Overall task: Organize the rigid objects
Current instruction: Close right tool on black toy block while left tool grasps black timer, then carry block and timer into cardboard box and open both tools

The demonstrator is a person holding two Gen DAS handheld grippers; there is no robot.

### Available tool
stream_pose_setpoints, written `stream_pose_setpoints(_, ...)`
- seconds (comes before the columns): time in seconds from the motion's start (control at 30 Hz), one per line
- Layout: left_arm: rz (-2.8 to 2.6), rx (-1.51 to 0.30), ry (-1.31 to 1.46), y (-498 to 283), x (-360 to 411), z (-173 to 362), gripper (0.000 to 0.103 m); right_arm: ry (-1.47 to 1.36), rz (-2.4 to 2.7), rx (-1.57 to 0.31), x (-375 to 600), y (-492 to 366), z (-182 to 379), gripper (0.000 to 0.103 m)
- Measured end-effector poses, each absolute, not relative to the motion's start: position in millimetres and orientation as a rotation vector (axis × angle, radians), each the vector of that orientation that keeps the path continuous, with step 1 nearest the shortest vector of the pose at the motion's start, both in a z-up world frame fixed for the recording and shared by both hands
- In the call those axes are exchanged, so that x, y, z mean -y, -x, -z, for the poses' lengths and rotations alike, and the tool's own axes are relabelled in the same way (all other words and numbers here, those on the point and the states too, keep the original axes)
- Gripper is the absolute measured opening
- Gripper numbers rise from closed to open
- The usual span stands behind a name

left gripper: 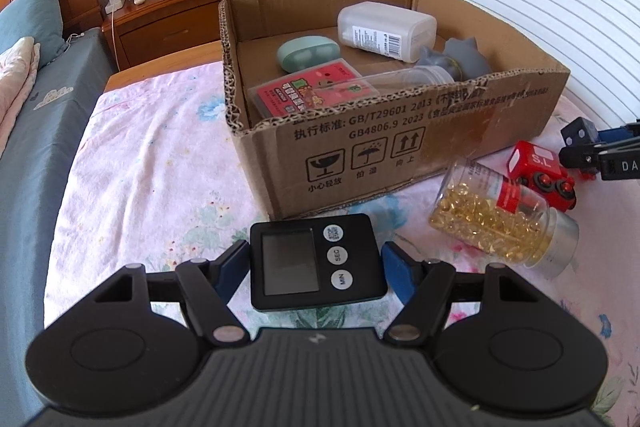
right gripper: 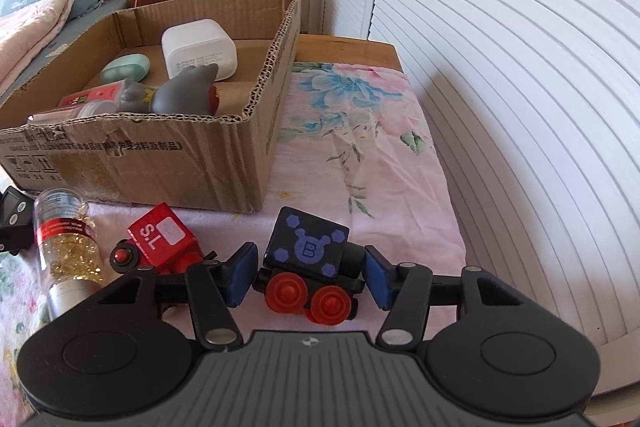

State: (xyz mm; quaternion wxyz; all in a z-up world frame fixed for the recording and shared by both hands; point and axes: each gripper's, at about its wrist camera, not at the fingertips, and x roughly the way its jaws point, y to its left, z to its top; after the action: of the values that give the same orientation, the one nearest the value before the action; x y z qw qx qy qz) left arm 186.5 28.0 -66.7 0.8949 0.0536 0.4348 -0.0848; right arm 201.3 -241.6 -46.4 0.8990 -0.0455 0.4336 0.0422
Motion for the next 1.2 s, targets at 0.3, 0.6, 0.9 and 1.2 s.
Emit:
stream_pose_setpoints(0.3,0.225,-0.899,-0.145,-174.3,-36.2,49.3,0.071,0.152,-0.185,-0.896,230.8,-182.1,22.3,0.059)
stream_pose_setpoints(0.6,0.281,-0.88,-0.181,-154.3,-40.5,24.0,0.071,0.185,-0.274,-0.85,220.1,-164.5,-14.8,0.059)
stream_pose_setpoints(0.9,0.314,-0.842,-0.203,-143.6,-46.0,-3.4,0.071,0.237,-0.358,-0.784,195.0,-166.8,-50.6,0.059)
stream_pose_setpoints(1.2,0.317,-0.8,-0.192,-144.8,-58.1,-21.5,0.071,0.247,-0.431,-0.758,157.6,-208.1,-71.7,0.059)
